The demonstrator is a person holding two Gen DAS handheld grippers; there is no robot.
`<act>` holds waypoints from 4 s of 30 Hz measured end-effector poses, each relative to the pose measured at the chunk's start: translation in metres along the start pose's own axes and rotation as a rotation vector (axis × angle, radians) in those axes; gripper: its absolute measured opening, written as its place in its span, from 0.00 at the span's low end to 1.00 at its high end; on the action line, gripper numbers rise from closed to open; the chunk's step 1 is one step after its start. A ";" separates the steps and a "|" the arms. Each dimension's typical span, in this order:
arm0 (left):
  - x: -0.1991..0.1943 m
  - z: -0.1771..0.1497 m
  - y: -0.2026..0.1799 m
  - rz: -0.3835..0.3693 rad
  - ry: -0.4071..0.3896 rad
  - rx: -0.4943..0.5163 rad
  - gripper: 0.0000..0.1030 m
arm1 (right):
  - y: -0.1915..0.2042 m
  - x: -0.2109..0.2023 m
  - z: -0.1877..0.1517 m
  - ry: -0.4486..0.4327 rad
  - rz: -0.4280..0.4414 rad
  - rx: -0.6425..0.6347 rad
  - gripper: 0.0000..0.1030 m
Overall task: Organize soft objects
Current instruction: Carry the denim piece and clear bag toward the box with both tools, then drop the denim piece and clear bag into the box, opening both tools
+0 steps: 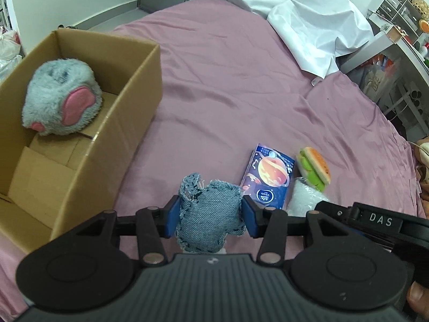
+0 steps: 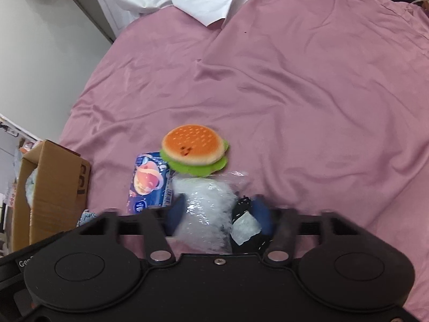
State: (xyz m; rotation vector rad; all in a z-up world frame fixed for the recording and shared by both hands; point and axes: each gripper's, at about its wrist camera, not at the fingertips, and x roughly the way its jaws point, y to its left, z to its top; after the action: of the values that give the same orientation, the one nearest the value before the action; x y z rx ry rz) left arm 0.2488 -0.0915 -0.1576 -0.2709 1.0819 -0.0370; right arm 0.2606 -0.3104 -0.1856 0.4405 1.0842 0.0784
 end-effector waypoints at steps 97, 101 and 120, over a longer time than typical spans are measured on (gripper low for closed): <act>-0.086 0.054 0.187 0.064 -0.166 -0.221 0.62 | 0.179 -0.060 -0.022 -0.224 0.414 -0.219 0.21; -0.084 0.056 0.188 0.070 -0.160 -0.212 0.68 | 0.188 -0.057 -0.021 -0.231 0.411 -0.221 0.21; -0.096 0.051 0.186 0.069 -0.125 -0.200 0.79 | 0.199 -0.067 -0.028 -0.268 0.401 -0.221 0.73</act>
State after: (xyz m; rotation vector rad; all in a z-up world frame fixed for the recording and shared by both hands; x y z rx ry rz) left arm 0.2291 0.1137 -0.0954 -0.4101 0.9703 0.1484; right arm 0.2349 -0.1384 -0.0641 0.4487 0.7025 0.4765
